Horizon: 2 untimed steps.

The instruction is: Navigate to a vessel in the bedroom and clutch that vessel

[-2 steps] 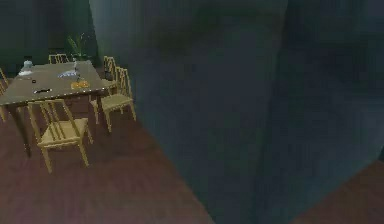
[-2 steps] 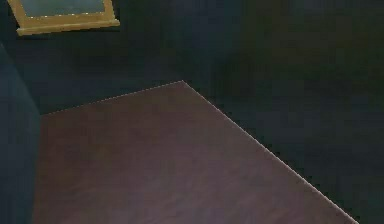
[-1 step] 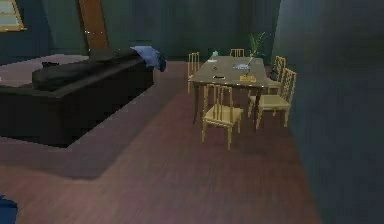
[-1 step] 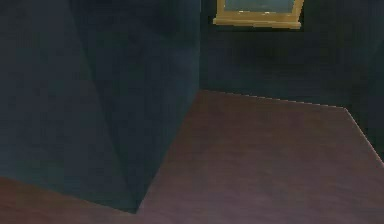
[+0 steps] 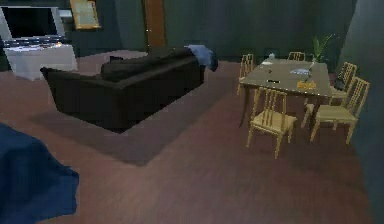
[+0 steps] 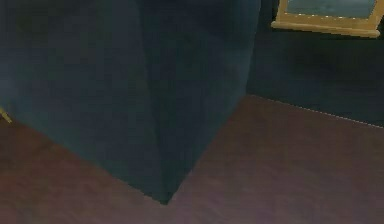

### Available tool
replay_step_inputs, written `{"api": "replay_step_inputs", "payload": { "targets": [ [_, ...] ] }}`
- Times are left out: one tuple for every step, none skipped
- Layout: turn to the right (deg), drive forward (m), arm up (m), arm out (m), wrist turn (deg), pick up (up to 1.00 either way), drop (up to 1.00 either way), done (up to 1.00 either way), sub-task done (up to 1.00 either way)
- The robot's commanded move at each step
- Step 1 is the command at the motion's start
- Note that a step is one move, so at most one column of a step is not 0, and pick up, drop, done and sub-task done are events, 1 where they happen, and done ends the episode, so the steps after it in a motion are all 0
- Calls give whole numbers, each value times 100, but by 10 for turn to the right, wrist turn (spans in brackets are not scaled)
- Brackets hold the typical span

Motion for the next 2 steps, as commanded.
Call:
{"api": "replay_step_inputs", "payload": {
  "targets": [
    [0, 100, 0, 0, 0, 0, 0, 0, 0],
    [0, 100, 0, 0, 0, 0, 0, 0, 0]
  ]
}}
